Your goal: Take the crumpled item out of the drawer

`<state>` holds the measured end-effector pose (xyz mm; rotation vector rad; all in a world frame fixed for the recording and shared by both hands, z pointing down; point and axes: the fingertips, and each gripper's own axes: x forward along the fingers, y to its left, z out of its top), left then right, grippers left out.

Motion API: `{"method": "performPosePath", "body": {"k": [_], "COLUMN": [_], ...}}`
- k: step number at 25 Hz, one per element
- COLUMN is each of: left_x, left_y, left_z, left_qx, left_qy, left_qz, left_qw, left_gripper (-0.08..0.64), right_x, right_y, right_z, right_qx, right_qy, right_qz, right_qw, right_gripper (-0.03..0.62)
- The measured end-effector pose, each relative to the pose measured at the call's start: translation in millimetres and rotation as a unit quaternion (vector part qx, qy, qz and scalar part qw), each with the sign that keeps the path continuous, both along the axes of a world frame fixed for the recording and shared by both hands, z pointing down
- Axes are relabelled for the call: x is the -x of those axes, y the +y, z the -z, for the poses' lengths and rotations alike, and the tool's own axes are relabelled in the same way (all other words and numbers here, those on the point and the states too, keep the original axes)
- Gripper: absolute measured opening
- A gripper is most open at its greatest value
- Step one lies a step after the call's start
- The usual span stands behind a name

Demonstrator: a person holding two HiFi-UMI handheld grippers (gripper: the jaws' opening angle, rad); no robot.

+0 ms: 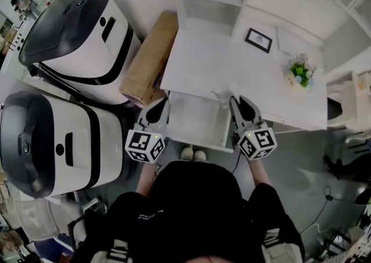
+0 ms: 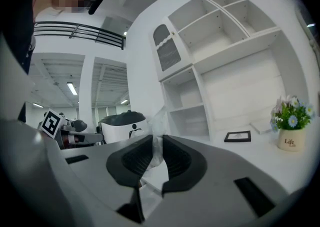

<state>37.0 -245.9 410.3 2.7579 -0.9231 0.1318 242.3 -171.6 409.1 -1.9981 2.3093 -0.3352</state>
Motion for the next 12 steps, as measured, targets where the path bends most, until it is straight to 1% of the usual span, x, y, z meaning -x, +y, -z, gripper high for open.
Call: {"method": "performPosePath", "body": {"k": [5,12], "left_x": [5.1,12.8], "left_y": [-8.0,-11.9], "left_z": [20.4,35.8], "left_qx": [-0.033,-0.058], "left_qy": [0.003,0.003], "left_qz": [0.012,0.026], "left_qw": [0.9994,0.998], "left_gripper": [-0.002,-0.003], "right_x": [-5.9,-12.4], "right_y": [1.3,4.9], "right_z": [23.1,39.7], "right_qx": [-0.031,-0.054], "right_qy": [0.017,0.02], "right_qz": [-0.011,-0.028], "right_qw": [0.999,0.998], "right_gripper": [0.044,0.044]}}
